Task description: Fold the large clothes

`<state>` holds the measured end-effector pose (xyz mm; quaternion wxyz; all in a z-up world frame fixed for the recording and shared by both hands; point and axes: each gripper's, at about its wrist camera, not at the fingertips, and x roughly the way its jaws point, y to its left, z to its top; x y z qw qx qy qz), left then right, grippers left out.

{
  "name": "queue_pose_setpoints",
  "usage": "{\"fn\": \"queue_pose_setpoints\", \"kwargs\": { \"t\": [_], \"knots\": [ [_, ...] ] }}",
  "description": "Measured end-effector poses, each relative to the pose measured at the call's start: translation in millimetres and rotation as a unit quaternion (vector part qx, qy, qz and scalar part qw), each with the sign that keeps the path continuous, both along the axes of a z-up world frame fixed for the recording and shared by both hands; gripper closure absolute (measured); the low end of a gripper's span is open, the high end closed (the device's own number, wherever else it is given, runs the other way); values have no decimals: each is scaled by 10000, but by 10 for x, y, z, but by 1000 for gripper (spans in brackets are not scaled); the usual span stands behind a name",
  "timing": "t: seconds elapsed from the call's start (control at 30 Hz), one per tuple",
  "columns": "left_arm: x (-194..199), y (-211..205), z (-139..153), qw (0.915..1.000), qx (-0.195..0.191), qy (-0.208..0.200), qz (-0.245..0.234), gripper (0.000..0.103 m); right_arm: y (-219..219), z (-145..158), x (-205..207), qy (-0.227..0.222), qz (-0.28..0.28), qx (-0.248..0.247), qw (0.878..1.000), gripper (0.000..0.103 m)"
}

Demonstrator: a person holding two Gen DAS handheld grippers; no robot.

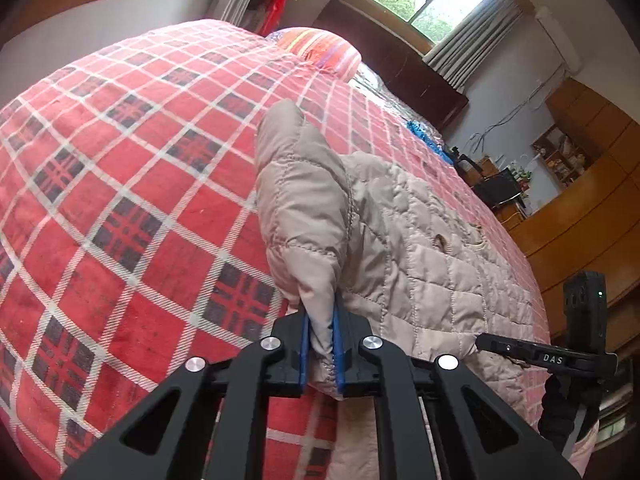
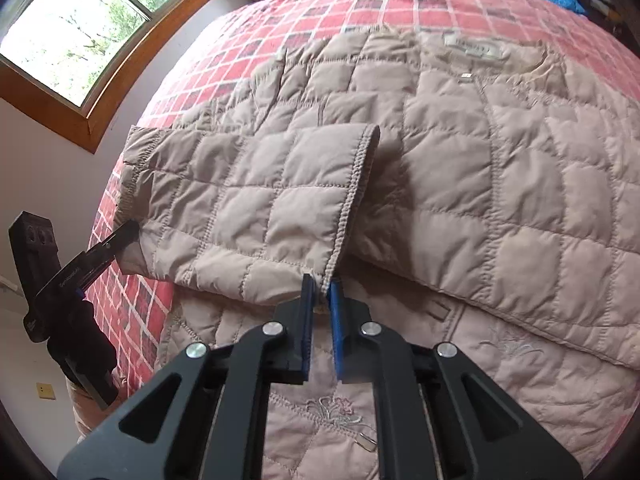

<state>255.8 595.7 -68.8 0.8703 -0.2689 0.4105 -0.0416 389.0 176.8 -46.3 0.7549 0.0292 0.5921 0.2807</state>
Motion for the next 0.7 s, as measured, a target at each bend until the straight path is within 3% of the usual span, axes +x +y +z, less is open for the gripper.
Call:
{"fn": "queue_pose_setpoints", "kwargs": {
  "t": [0.2, 0.33, 0.53, 0.7],
  "knots": [
    [134, -568, 331, 9986, 259, -273, -381, 94, -555, 446, -26, -583, -366, -180, 9975, 96],
    [322, -1049, 393, 9961, 413, -334, -703, 94, -1014, 516, 16, -711, -754, -396, 9938, 96],
    [641, -1594, 167, 9941, 620, -75, -892, 94, -1558, 272, 86, -551, -1219, -471, 9899, 96],
    [784, -1819, -127, 9901, 907, 280, -1033, 91, -1677, -99, 149, -241, -1340, -606, 9888, 96]
  ]
}}
